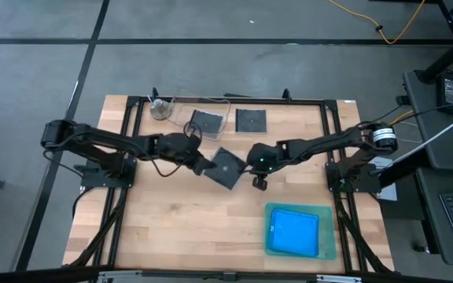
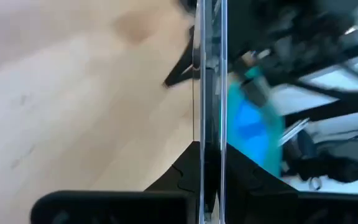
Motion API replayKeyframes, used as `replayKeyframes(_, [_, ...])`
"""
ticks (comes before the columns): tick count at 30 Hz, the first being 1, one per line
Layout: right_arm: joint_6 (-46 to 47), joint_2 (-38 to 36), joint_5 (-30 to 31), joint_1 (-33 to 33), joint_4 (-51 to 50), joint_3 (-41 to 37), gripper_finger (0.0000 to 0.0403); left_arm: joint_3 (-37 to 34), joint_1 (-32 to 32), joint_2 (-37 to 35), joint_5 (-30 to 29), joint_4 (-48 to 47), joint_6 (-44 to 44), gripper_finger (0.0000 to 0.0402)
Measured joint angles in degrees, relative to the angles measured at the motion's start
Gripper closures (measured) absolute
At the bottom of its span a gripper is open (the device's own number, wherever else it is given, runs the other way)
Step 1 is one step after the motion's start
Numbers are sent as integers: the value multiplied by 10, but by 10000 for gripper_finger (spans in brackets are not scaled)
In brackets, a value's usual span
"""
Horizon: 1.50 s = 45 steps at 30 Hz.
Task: Pick & place jewel cases by type
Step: Put the bottom black cd case into the transparent bin
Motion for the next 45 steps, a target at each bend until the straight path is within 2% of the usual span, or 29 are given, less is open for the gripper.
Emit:
replayKeyframes(11, [3, -80, -2, -31, 7, 1, 396, 1, 0, -150, -80, 9, 68, 381])
replayKeyframes(17, [3, -134, -3, -50, 15, 1, 396, 0, 0, -200, -122, 6, 89, 381])
replayKeyframes(23, [-18, -193, 88, -60, 9, 1, 396, 0, -7, -220, -165, 7, 37, 381])
replayKeyframes(28, [-57, -240, 172, -59, -8, 1, 396, 0, -21, -222, -174, 31, 27, 381])
replayKeyframes(35, [-174, -317, 229, -26, 10, 1, 396, 0, -28, -222, -195, 109, 39, 382])
replayKeyframes(39, [-216, -354, 274, -8, 23, 1, 396, 0, -28, -221, -206, 114, 42, 382])
replayKeyframes(45, [-272, -385, 283, 6, 56, 1, 396, 0, -28, -221, -210, 114, 86, 382])
